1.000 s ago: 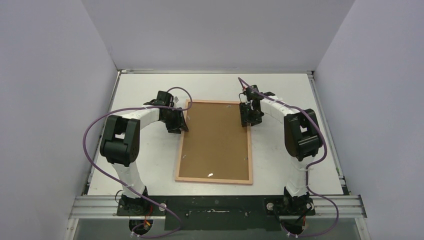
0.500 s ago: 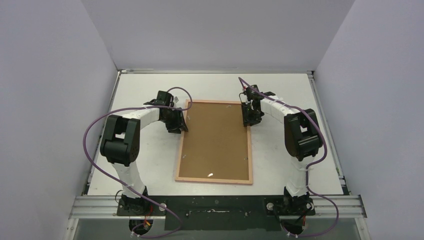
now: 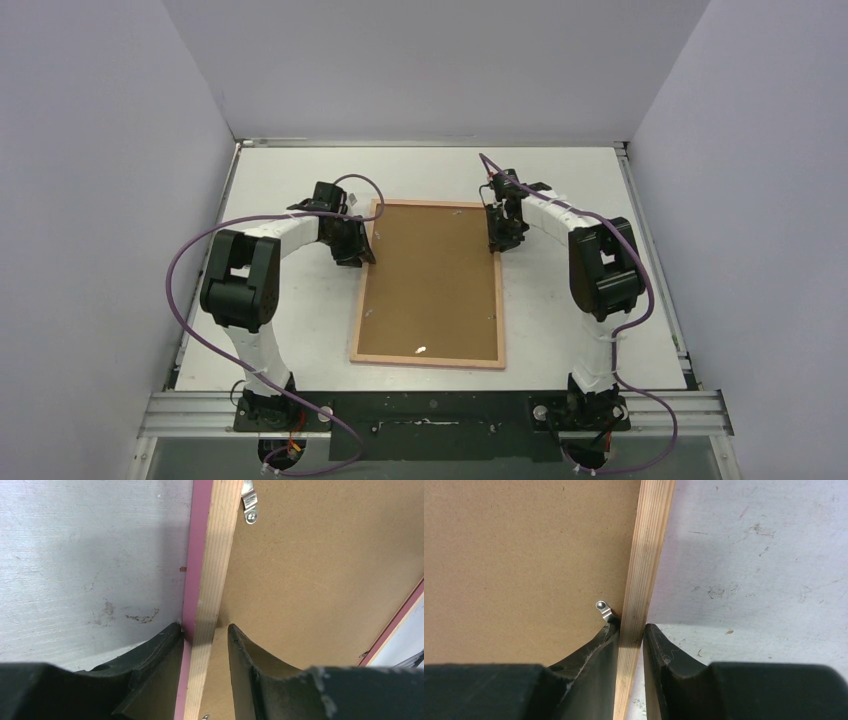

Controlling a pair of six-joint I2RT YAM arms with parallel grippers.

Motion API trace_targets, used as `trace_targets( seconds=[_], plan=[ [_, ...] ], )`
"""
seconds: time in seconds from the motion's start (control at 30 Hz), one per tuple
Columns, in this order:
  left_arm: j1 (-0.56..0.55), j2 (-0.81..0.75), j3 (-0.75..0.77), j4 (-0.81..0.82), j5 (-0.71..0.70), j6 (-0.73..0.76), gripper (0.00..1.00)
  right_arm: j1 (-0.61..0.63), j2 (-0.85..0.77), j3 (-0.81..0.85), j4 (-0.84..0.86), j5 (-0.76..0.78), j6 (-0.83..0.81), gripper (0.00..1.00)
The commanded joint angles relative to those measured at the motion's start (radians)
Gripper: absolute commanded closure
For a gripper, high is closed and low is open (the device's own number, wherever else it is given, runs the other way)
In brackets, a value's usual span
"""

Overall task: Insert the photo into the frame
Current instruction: Install the photo frame at the center of the board.

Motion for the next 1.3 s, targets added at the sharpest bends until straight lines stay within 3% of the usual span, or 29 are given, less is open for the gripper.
trace_targets(
  seconds=[0.0,0.17,0.4,0.87,1.27],
  plan=[
    [-0.006,0.034,-0.046,-0.031,-0.004,0.009,0.64,0.010,0.029,-0.016,0.020,0.037,0.037,0.85],
    [-0.008,0.035,-0.066,-0.030,0.002,0.021,0.65,0.014,0.035,-0.010,0.029,0.089,0.057,0.76],
    [-0.008,0.030,-0.093,-0.040,-0.007,0.075,0.67,0.024,0.053,0.026,0.045,0.128,-0.056,0.57],
    [-0.008,0.047,-0.092,-0.040,-0.003,0.085,0.67,0.018,0.065,0.018,0.091,0.033,-0.046,0.77],
    [-0.008,0.050,-0.098,-0.032,0.000,0.077,0.68,0.009,0.057,-0.014,0.139,0.027,0.017,0.83]
  ],
)
